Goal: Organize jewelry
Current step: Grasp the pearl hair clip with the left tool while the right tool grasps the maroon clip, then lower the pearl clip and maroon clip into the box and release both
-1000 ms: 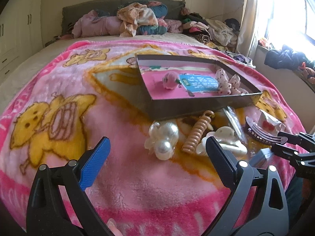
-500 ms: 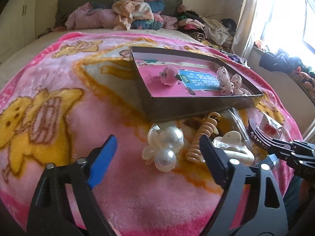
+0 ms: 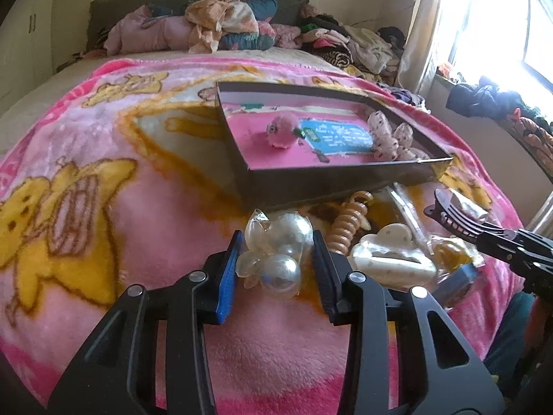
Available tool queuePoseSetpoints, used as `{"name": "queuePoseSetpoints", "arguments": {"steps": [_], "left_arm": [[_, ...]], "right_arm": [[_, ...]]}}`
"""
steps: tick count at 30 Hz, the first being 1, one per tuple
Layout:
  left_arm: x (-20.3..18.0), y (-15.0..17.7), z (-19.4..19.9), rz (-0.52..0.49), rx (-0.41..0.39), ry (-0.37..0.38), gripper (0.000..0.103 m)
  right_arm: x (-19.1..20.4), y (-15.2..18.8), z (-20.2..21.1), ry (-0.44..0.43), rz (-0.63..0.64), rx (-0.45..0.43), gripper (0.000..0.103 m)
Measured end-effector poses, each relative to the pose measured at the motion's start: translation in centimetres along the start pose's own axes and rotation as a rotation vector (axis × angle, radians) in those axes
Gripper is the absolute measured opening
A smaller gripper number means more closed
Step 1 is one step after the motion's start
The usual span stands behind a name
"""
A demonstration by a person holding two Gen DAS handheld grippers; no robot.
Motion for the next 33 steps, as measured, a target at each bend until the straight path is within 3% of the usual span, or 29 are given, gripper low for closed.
{"name": "queuePoseSetpoints", "arguments": {"steps": [9, 33], "left_arm": [[-1.3, -2.5, 2.1, -0.031, -0.056, 0.018, 0.031], [-5.3, -7.9, -1.9, -0.069, -0.067, 0.095, 0.031]], "right_arm": [[0.3, -0.7, 1.9, -0.012, 0.002, -0.053, 0.030], [-1.9, -4.5, 2.3, 0.040, -0.033, -0.118, 0.030]]}}
Point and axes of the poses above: each gripper's, at about its wrist camera, not at the fingertips, and z roughly against the way its jaws point, x to its left, y to its underside, the point moved 4 cm from there along -z, roughly the way its jaws point, and after that the axes turned 12 degrees about -z, right-handed, at the moved point
